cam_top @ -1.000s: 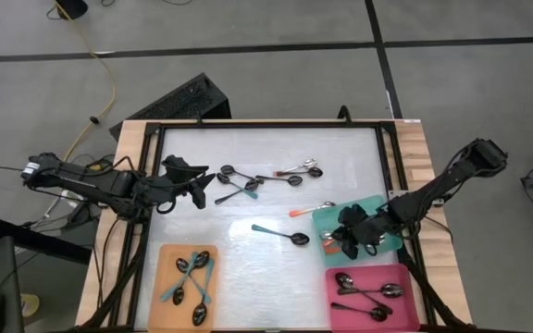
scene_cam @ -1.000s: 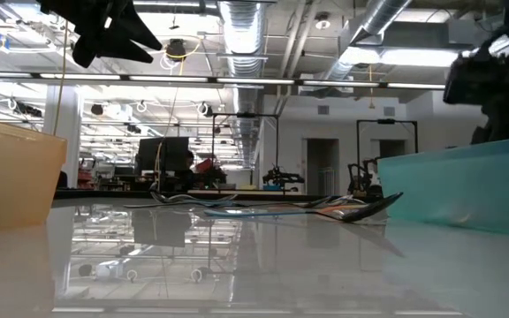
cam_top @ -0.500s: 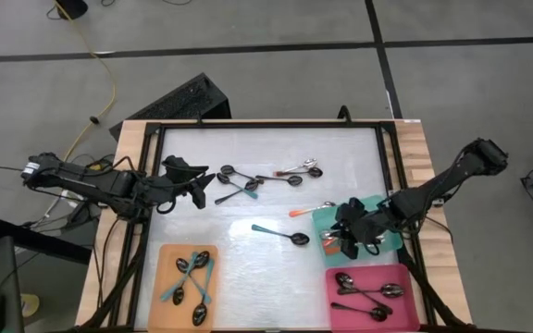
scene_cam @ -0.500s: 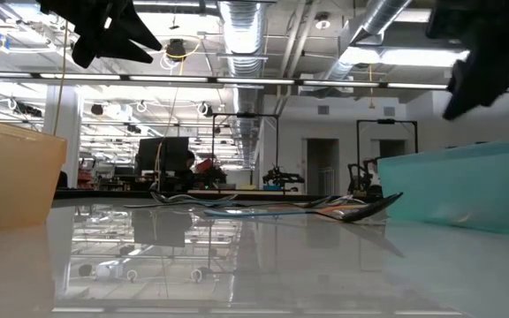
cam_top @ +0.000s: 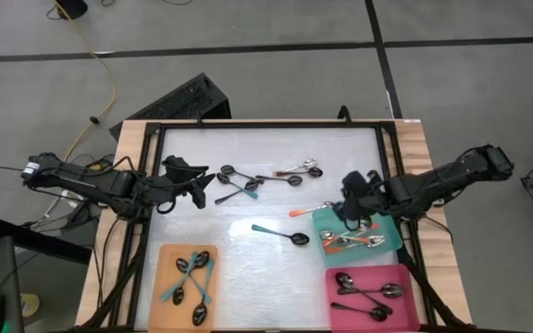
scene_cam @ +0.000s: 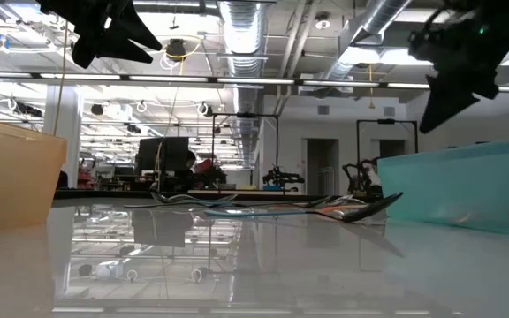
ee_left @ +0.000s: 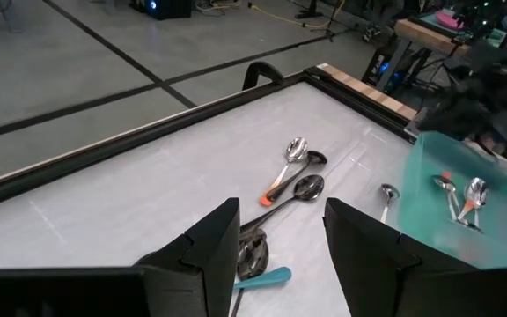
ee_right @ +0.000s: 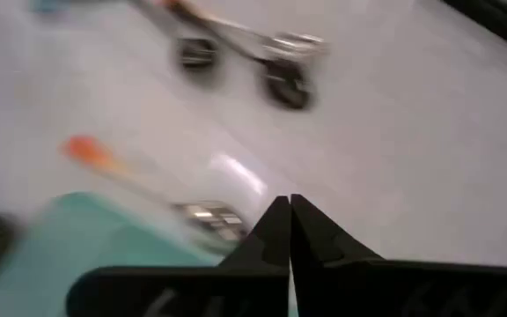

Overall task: Sort silverware by color (type)
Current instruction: Adjust the blue bin on the table

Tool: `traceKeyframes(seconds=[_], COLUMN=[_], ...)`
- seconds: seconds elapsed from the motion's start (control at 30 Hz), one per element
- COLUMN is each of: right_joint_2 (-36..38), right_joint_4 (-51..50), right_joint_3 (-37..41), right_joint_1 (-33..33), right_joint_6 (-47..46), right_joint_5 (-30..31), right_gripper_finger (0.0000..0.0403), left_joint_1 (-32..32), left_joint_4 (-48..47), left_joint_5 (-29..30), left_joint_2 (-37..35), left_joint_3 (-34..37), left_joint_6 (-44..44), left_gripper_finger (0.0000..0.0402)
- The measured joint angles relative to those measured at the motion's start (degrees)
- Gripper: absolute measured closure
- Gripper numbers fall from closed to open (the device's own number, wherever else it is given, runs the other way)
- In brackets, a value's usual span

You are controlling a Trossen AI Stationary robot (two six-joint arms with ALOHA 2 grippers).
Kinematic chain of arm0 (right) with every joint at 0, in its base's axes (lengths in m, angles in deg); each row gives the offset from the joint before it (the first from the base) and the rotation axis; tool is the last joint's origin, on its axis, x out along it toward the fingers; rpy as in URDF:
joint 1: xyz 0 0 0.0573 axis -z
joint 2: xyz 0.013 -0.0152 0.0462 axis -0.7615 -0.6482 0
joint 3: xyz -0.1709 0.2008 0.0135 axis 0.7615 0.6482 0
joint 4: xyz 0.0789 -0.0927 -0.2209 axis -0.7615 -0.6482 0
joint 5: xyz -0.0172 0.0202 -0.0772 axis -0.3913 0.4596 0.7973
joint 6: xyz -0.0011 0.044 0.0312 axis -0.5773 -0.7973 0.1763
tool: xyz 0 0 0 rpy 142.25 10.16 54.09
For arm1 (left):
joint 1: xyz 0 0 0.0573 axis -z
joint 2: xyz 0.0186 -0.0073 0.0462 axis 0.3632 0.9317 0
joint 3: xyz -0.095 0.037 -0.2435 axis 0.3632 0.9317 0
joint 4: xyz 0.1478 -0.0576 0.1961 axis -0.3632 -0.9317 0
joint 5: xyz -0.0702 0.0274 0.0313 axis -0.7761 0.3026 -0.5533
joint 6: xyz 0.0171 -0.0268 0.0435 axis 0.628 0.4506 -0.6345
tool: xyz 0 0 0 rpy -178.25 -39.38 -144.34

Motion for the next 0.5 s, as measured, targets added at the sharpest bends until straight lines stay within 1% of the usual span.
traceKeyframes(seconds=[0.03,0.1,0.2,0.4,0.5], right_joint_2=[0.00,0.00,-0.16,-4.63,-8.08], right_joint_4=[-1.88,-4.98,-7.44,-6.88,-6.77], right_joint_3=[0.00,0.00,0.02,2.41,3.73], right_joint_1=[1.07,2.95,4.73,5.58,5.04], right_joint_6=[-1.45,-4.47,-7.33,-11.67,-14.27], right_joint_5=[-0.01,-0.07,-0.21,-0.30,-2.46], right_gripper_finger=[0.0395,0.0393,0.0395,0.0397,0.0398], left_joint_1=[0.00,0.00,0.00,0.00,0.00], left_joint_4=[-0.01,0.00,-0.01,-0.02,-0.02], left_joint_5=[0.00,0.00,0.00,0.02,0.01], left_joint_2=[0.00,0.00,0.00,0.00,0.00], left_joint_3=[0.00,0.00,0.00,0.00,0.00], left_joint_6=[0.01,0.01,0.01,0.00,0.01], left_gripper_finger=[0.0251,0.0251,0.0251,0.0251,0.0251])
